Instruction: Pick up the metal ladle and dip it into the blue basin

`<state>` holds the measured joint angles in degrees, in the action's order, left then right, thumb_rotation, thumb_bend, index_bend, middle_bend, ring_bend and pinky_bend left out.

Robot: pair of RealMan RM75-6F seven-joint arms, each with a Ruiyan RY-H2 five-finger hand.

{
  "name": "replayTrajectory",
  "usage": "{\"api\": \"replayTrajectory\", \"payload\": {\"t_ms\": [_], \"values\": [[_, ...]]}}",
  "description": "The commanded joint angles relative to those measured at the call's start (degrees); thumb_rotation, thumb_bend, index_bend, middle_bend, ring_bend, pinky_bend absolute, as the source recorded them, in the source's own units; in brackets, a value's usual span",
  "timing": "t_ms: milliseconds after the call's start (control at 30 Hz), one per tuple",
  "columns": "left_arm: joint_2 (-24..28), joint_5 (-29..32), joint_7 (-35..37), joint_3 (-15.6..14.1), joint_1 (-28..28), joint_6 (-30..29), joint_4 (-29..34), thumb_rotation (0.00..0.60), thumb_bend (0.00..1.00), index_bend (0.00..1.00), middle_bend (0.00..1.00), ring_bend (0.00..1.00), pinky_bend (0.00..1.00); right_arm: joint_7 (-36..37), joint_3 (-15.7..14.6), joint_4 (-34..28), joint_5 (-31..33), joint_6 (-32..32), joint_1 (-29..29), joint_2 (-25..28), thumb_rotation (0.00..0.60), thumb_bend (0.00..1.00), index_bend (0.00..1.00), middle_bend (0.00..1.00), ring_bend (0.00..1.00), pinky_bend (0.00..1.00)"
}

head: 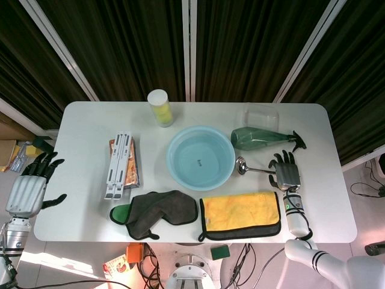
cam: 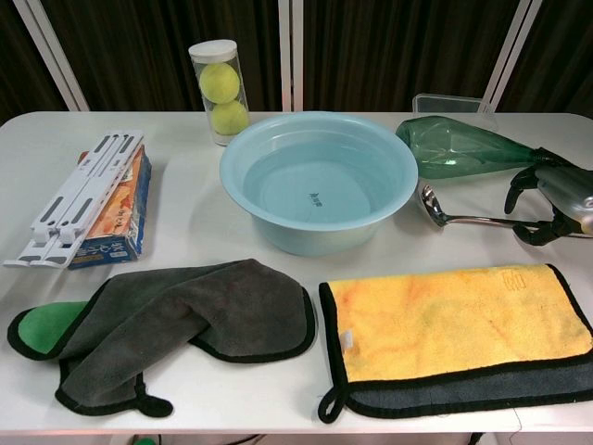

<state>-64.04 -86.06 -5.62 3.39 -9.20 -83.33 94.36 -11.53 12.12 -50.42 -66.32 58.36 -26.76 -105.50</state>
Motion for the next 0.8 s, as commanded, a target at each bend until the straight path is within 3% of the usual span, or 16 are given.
{"api": "replayTrajectory", "payload": {"t_ms": [33, 800], "values": [[0.1, 0.0, 0.0, 0.0, 0.1, -0.1, 0.1, 0.600, 0.07, 0.20, 0.12, 0.06, 0.24, -0.5, 0.1, 0.3, 0.1, 0.2, -0.1, -0.3, 0.600, 0.40, 0.47, 0.15, 0.00, 0.00], [-0.2, 0.0, 0.1, -0.2, -0.1, 0.4, 0.2, 0.600, 0.07, 0.20, 0.12, 0.06, 0.24, -1.3, 0.6, 2.6, 0.4, 0.6, 0.3, -2.0, 0.600, 0.40, 0.51, 0.15, 0.00, 0.00]]}}
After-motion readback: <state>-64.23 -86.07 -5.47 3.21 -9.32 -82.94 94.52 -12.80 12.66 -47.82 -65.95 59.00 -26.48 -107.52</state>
